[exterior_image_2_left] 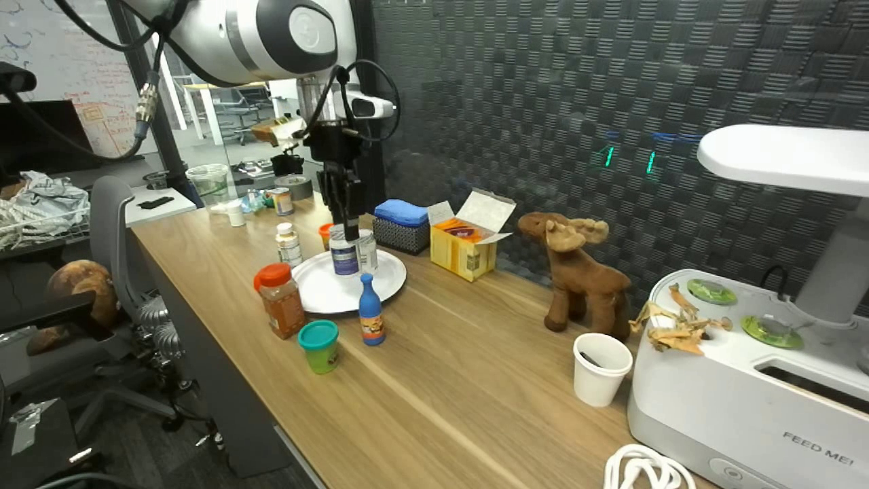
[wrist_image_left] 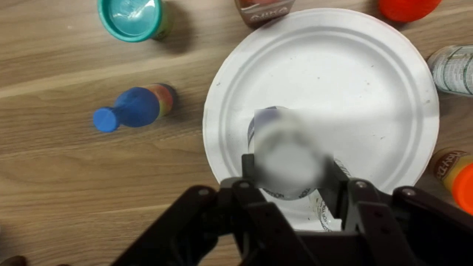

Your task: Put all the bottles and the orange plushie surrounding the white plate on the white plate

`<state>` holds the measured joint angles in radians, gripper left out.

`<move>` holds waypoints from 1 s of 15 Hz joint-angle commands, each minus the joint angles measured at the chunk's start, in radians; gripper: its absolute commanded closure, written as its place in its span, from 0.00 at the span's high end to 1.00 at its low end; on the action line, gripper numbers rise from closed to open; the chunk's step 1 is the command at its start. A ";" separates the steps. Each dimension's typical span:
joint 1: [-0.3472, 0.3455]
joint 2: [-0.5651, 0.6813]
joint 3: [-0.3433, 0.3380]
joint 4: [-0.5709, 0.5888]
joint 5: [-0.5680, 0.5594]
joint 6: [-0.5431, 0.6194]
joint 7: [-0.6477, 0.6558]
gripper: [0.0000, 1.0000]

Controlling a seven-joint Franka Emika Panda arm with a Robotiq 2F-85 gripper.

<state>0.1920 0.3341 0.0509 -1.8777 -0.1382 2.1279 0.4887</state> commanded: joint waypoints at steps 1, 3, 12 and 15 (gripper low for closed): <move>-0.001 0.012 -0.005 0.005 0.039 0.052 0.020 0.19; -0.003 0.023 -0.013 0.008 0.044 0.071 0.033 0.19; -0.005 0.088 -0.033 0.016 0.090 0.125 0.068 0.19; -0.006 0.101 -0.038 0.032 0.104 0.136 0.076 0.19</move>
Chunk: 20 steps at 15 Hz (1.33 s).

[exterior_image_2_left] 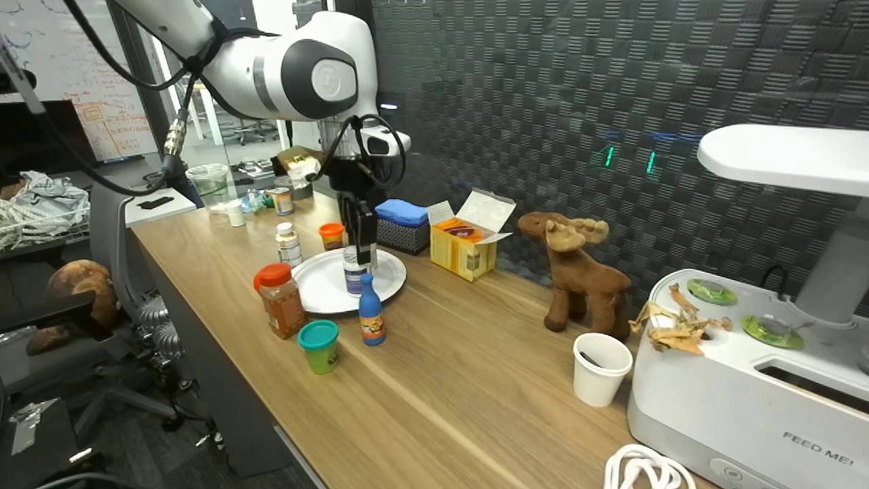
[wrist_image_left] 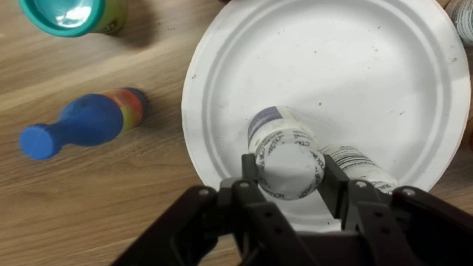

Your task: Put all the bottles and the orange plushie surrounding the white plate on the white plate

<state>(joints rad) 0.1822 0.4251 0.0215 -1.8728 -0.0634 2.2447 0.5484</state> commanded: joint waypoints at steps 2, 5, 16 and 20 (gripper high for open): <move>0.002 0.014 -0.014 0.038 0.034 0.026 0.024 0.19; 0.000 0.015 -0.023 0.050 0.033 0.035 0.036 0.19; 0.008 0.042 -0.029 0.070 0.027 0.035 0.050 0.19; 0.007 0.046 -0.028 0.087 0.032 0.033 0.049 0.19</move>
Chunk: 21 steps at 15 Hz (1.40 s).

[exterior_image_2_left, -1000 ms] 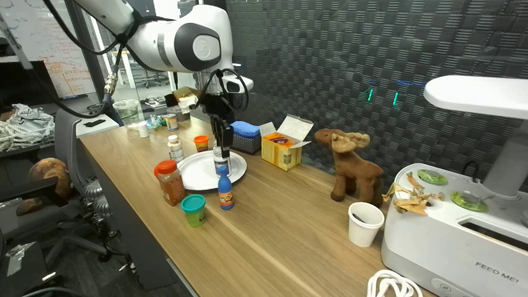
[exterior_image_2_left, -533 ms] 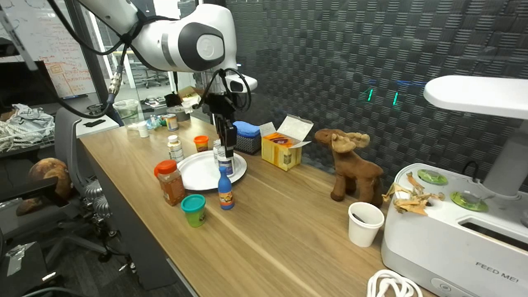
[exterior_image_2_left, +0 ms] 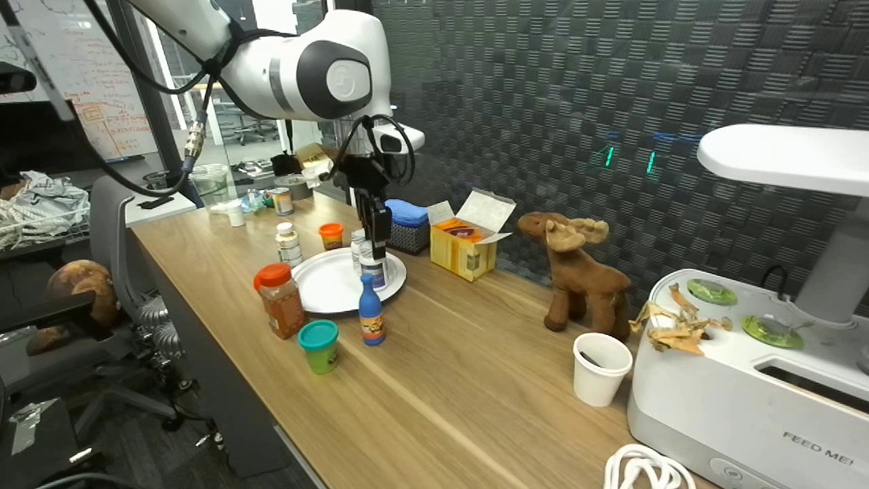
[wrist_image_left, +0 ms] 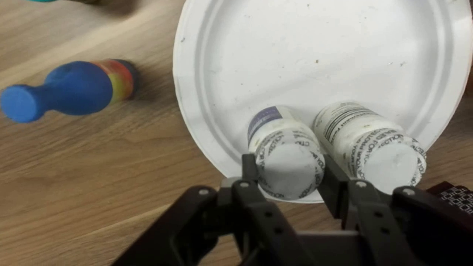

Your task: Put all the bottles and the orange plushie surrounding the white plate on the white plate

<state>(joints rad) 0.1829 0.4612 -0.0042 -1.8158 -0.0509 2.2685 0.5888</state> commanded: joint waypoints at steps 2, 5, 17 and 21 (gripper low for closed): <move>0.007 0.013 -0.002 0.033 0.017 0.009 0.007 0.19; 0.004 0.010 0.002 0.027 0.021 0.002 -0.006 0.72; -0.047 -0.218 -0.039 -0.066 0.020 -0.103 0.029 1.00; -0.078 -0.283 -0.049 -0.110 0.002 -0.206 0.017 1.00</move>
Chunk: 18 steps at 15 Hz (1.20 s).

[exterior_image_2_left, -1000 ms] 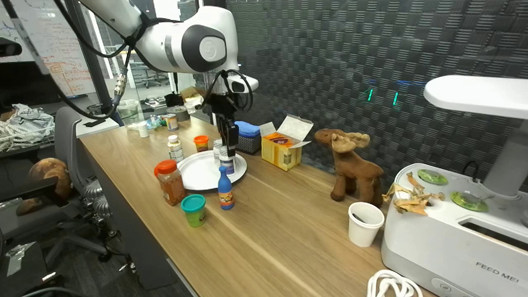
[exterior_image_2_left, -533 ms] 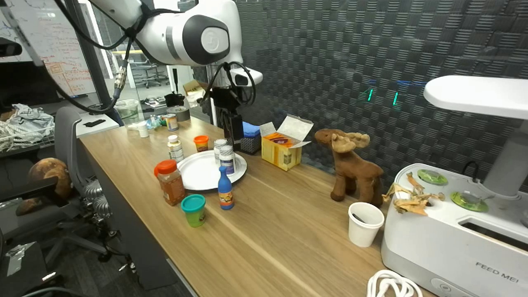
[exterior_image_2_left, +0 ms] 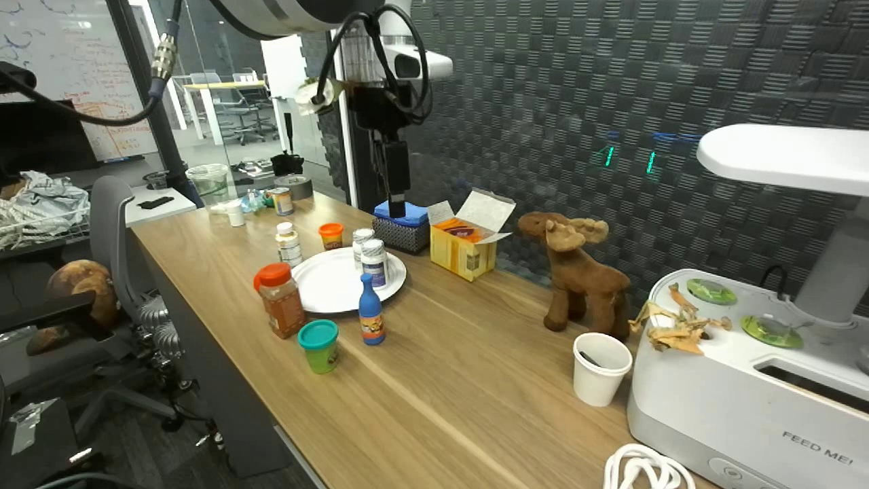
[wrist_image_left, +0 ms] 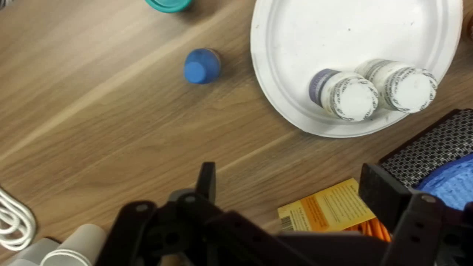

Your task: Put all the bottles and the orange plushie surrounding the white plate on the white plate

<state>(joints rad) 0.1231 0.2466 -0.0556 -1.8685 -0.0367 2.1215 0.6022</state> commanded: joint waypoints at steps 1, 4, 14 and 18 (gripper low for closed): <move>-0.026 -0.077 0.005 -0.066 -0.011 -0.086 -0.007 1.00; -0.037 -0.090 0.009 -0.093 -0.022 -0.125 -0.008 1.00; -0.051 -0.102 0.013 -0.214 0.035 0.054 0.015 1.00; -0.049 -0.110 0.015 -0.269 0.035 0.121 0.023 1.00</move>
<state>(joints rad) 0.0808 0.1883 -0.0513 -2.0677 -0.0182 2.1851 0.6090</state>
